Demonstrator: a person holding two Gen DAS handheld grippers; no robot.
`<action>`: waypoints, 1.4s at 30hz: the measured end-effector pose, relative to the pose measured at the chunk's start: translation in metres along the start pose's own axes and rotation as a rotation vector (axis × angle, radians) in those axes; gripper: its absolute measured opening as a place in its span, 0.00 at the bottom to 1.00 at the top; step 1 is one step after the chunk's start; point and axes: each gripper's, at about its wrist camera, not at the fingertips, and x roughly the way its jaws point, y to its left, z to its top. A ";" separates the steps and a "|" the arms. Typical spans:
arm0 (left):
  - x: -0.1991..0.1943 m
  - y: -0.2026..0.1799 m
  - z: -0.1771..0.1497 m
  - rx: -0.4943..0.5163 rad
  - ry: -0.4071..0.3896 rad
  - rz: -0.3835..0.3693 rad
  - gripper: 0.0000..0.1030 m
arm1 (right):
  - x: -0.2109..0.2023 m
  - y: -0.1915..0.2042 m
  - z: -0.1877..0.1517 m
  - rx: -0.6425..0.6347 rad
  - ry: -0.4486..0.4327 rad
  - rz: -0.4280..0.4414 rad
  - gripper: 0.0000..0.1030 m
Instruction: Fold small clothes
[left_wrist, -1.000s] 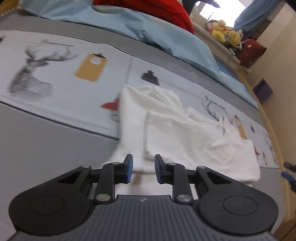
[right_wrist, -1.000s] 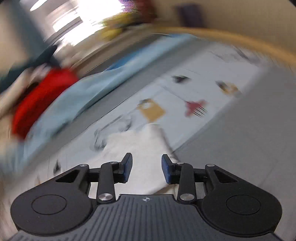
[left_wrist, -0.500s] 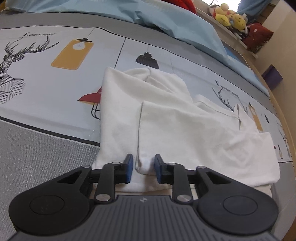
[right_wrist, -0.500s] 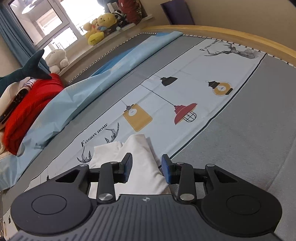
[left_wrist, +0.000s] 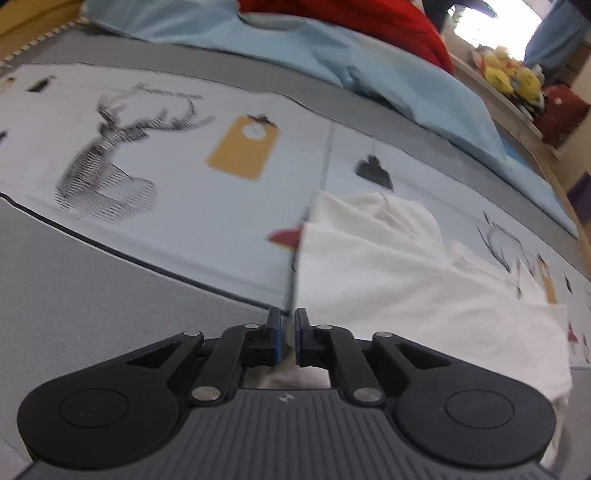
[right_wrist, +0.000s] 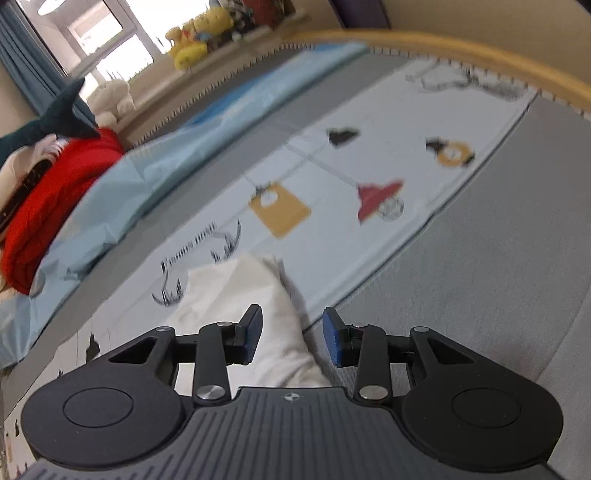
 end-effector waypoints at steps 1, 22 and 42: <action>-0.001 0.000 0.001 -0.003 -0.015 -0.006 0.13 | 0.006 -0.003 -0.002 0.017 0.029 -0.003 0.37; -0.010 -0.022 -0.002 0.119 -0.040 -0.131 0.14 | 0.041 -0.015 -0.011 0.157 0.097 0.017 0.00; 0.026 -0.038 -0.017 0.185 0.122 -0.118 0.16 | 0.065 -0.034 -0.009 0.066 0.168 -0.058 0.44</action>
